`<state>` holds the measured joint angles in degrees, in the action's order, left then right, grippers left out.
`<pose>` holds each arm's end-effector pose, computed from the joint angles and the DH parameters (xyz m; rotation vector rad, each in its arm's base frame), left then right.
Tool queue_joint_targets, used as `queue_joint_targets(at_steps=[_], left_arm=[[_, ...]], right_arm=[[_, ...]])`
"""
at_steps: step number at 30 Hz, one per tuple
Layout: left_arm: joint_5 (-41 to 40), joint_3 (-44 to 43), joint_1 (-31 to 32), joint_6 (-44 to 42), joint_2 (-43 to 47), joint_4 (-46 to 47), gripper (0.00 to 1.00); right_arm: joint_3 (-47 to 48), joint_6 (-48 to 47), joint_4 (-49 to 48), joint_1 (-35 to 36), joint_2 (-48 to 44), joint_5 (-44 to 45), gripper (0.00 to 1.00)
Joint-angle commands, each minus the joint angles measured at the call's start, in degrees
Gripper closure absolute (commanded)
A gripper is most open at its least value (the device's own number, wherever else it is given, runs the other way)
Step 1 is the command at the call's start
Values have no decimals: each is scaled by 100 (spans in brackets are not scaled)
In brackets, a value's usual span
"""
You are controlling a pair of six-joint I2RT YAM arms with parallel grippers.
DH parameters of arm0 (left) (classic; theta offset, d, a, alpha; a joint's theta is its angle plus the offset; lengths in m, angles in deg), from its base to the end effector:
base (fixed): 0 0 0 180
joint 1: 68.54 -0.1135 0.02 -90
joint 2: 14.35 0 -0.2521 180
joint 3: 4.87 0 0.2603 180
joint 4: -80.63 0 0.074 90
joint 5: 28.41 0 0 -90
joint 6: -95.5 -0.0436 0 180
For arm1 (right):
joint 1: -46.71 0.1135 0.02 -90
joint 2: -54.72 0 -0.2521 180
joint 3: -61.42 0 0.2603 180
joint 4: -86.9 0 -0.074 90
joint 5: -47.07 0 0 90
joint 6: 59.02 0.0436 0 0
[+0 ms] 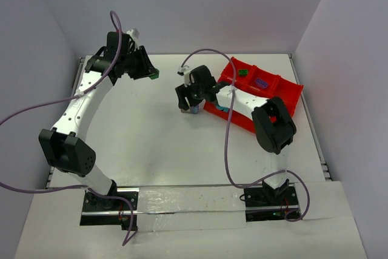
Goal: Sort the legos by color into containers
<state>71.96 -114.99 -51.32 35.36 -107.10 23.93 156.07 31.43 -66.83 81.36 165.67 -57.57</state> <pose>0.3520 -0.1173 0.3689 -0.1565 2.3194 -0.6324 0.3603 0.2624 0.1973 -0.8204 2.2144 0.6011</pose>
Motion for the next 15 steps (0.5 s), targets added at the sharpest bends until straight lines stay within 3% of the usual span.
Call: queue_joint_targets(at_steps=[1,10,15], left_arm=[[232,-64,110,-4,10,192,100],[1045,-121,238,-298,-95,153,100],[1532,-129,238,-394,-95,170,100]], right_arm=[[16,-423,-359,33,-1019,104,30],[-1190,-1242,-2053,33,-2360,-1034,35],[-1007,-1625,-1975,85,-2491,-1286,33]])
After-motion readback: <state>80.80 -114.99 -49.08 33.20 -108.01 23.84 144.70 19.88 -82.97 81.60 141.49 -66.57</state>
